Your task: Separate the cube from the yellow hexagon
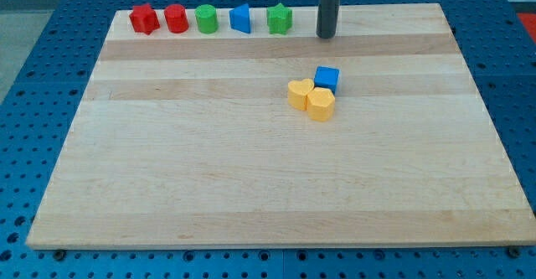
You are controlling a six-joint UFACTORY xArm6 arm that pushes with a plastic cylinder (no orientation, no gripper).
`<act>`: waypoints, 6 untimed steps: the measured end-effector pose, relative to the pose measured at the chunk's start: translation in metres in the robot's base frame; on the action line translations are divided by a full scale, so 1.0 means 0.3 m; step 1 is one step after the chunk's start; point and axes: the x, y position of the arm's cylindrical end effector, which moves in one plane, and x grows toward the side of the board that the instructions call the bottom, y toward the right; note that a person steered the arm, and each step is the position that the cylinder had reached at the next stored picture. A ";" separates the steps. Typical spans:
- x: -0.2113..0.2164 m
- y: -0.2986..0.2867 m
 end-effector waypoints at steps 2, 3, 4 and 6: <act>0.216 0.136; 0.352 0.143; 0.471 0.143; 0.491 0.002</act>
